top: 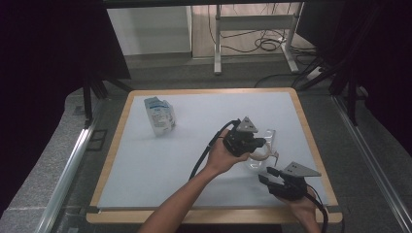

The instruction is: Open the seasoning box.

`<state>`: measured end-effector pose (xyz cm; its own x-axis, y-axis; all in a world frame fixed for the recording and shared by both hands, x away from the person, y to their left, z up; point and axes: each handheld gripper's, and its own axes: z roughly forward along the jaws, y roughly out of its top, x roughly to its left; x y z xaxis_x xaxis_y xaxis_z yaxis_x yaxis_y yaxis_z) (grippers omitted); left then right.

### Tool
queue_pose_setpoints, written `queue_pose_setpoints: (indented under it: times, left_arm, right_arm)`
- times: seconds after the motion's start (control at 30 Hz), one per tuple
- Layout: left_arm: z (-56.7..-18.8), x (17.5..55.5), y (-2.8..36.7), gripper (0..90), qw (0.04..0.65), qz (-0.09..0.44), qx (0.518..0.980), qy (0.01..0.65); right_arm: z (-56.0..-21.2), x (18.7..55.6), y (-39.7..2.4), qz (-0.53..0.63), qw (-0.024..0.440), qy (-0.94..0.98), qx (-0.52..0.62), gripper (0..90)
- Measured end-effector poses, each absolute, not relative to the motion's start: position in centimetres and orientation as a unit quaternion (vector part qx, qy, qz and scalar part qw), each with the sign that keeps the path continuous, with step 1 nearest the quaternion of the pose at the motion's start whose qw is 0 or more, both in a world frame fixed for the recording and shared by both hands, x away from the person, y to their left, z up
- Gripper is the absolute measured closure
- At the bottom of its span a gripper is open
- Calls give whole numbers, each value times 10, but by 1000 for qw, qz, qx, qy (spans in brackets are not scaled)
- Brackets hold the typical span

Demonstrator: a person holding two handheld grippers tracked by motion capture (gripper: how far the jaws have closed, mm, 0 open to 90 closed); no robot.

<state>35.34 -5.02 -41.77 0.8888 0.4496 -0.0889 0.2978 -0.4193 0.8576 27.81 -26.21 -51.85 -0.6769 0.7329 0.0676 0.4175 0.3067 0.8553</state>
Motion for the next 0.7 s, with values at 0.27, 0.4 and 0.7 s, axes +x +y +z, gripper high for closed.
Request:
queue_pose_setpoints:
  times: [0.27, 0.4, 0.7]
  left_arm:
    - [-408, 348, -72, 900, 481, 80, 850, 200]
    - [-409, 348, -72, 900, 482, 78, 849, 202]
    - [-418, 349, -18, 828, 511, 74, 821, 243]
  right_arm:
    - [-524, 280, -260, 453, 172, 794, 368, 469]
    - [-527, 281, -260, 447, 174, 796, 370, 459]
    - [-525, 277, -248, 451, 177, 800, 355, 424]
